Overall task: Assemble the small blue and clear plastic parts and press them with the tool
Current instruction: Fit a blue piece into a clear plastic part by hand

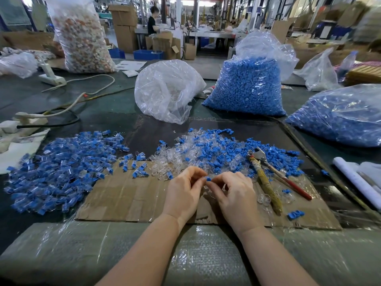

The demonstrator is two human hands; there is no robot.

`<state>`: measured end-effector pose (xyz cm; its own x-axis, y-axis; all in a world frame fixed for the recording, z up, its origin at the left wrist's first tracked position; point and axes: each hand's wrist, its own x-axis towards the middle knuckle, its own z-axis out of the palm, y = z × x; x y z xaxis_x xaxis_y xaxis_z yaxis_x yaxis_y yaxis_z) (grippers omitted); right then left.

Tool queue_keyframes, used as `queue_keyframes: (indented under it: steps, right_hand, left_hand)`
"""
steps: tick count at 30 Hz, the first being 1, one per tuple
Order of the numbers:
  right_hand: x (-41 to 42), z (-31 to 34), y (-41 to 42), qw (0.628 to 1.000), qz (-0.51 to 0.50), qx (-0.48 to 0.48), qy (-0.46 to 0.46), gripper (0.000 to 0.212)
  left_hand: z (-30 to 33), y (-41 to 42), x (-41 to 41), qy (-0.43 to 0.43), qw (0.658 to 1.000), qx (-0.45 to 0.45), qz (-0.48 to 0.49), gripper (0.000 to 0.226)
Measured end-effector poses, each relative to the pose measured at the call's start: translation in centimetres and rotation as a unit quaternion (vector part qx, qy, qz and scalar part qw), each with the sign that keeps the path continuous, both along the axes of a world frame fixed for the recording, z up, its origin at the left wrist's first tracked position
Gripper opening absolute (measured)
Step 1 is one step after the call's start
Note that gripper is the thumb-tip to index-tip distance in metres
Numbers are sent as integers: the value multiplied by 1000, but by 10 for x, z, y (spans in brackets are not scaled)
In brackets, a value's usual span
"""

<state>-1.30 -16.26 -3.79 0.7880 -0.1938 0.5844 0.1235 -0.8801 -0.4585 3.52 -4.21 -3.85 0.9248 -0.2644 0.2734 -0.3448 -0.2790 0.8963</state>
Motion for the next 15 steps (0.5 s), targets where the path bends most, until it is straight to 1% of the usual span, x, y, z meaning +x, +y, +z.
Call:
queue_keyframes:
  steps: [2, 8, 15]
  right_hand:
    - [0, 1, -1, 1000, 14, 9, 6, 11]
    - [-3, 4, -2, 999, 44, 6, 17, 23]
    - [-2, 4, -1, 999, 49, 11, 5, 16]
  left_hand:
    - [0, 1, 0, 9, 1000, -8, 1, 30]
    - [1, 1, 0, 19, 1000, -16, -11, 30]
    - [3, 2, 0, 11, 1000, 6, -20, 27]
